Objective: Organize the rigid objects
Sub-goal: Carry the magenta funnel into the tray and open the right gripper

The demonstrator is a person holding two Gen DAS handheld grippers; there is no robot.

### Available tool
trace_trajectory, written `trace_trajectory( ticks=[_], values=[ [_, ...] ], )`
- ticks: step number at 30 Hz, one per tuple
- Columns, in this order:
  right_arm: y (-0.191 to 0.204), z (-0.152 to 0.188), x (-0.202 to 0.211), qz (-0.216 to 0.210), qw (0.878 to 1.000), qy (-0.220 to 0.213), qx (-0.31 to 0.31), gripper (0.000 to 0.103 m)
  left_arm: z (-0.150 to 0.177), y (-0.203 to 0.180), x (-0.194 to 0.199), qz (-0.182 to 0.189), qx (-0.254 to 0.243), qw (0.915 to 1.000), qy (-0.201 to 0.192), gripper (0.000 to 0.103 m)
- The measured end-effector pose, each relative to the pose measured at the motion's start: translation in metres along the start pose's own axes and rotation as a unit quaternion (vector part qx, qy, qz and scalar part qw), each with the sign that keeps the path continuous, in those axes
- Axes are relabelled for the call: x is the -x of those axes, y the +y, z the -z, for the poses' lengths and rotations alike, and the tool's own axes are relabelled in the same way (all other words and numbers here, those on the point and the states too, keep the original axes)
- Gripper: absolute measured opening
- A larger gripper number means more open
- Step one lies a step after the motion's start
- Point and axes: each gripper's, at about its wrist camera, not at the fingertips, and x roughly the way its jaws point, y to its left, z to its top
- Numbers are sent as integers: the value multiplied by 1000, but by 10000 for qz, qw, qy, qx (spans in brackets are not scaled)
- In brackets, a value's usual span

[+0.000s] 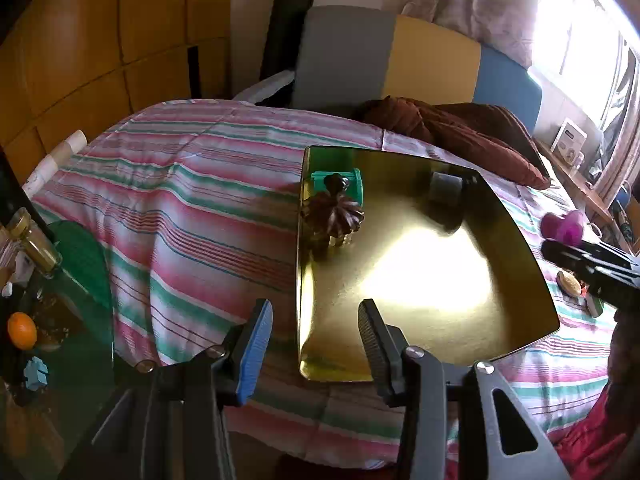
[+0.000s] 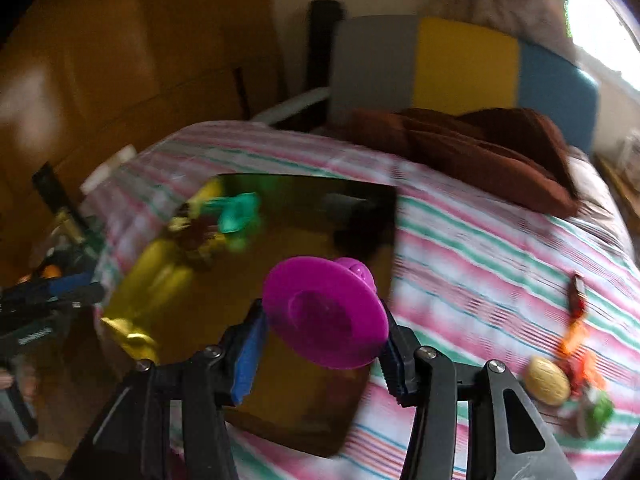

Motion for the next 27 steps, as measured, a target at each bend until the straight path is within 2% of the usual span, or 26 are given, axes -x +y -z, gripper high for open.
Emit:
trace_trajectory(
  ticks=[3, 7, 16, 22, 27],
  values=[
    [27, -3, -15, -394, 9992, 84, 43, 52, 0, 3, 1, -5, 11, 10000, -9, 45],
    [58, -2, -34, -662, 9973, 254, 198, 52, 0, 7, 1, -28, 36, 10000, -5, 45],
    [107, 1, -74, -1001, 9919, 670, 410, 52, 1, 18, -3, -60, 149, 9999, 22, 45],
    [129, 0, -101, -1235, 9878, 888, 343, 53, 4, 25, -6, -95, 216, 9997, 68, 45],
    [138, 4, -114, -1314, 9855, 1023, 327, 63, 6, 33, -6, -181, 311, 9993, 84, 45]
  ],
)
